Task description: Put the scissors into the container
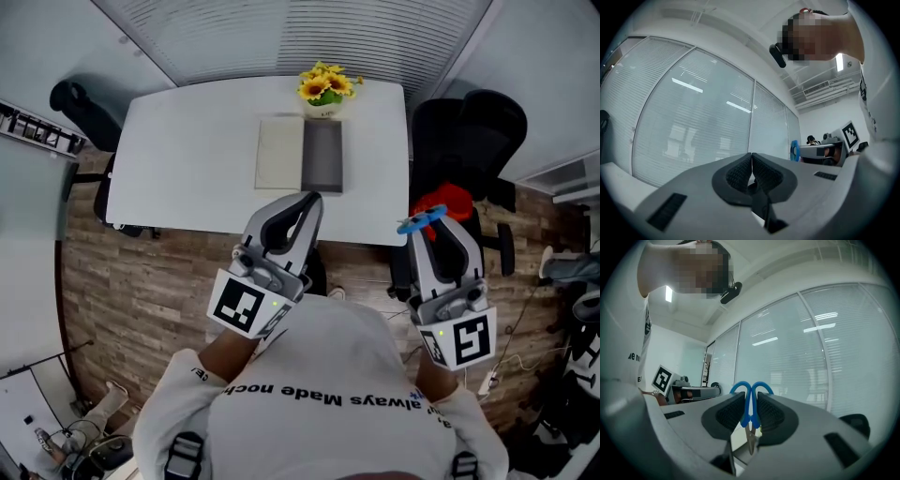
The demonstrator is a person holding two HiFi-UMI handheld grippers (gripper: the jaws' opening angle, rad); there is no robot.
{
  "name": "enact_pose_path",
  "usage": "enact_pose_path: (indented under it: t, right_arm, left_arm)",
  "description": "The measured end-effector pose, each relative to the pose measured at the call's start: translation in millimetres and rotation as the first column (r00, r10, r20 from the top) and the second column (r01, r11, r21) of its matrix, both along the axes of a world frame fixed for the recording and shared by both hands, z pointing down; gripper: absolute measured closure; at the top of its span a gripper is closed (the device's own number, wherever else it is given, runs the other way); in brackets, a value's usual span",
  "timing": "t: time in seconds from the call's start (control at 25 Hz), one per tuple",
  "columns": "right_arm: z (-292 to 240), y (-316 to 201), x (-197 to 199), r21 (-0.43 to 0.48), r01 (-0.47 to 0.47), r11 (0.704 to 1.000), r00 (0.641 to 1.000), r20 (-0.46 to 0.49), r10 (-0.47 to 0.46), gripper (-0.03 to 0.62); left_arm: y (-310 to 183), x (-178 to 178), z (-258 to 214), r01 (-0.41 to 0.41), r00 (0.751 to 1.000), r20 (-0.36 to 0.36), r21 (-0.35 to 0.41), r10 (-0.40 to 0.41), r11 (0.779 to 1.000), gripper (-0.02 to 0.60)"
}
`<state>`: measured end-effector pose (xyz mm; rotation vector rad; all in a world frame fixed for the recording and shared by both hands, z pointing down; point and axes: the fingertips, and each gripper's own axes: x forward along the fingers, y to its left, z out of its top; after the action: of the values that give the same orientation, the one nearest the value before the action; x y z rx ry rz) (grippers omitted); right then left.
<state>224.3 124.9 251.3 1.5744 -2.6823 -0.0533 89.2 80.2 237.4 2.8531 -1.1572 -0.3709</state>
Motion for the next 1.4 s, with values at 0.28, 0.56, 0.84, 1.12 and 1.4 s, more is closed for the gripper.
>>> enact_pose_path:
  t: [0.28,0.56,0.84,1.12,1.4]
  right_arm:
    - [-3.8,-41.6,-7.9,-0.006,-0.019,1.0,1.0,-0.007,0.019,0.503]
    - [-4.3,-89.8,-23.8,-0.012,-0.04,0.999,0.999,-0.013,0.04,0.503]
    - [-3.7,-135.7,-51.6,-0.02,-0.043,0.999,0.999,-0.017,0.042,0.503]
    - [-1.7,-168.5,-78.1,-0.029,-0.041,0.999,0.999,-0.027,0.04,0.503]
    - [5.6,-188.2,-87.4,-0.043,-0.054,0.998,0.998,-0.025,0.053,0.503]
  left_arm:
    - [-46.1,-4.6,-2.6,-0.022,1.0,-0.011,-0.008,0.022,1.0,0.561]
    - [-96.7,-18.5,-2.0,-0.049,0.999,-0.01,-0.012,0.049,0.999,0.561]
    - [-141.7,-43.1,3.0,-0.068,0.998,-0.003,-0.029,0.068,0.997,0.561]
    - [-174.4,-62.9,10.5,-0.084,0.996,-0.016,-0.043,0.084,0.996,0.561]
    - [-191.2,-65.5,14.4,-0.114,0.993,-0.028,-0.039,0.113,0.993,0.561]
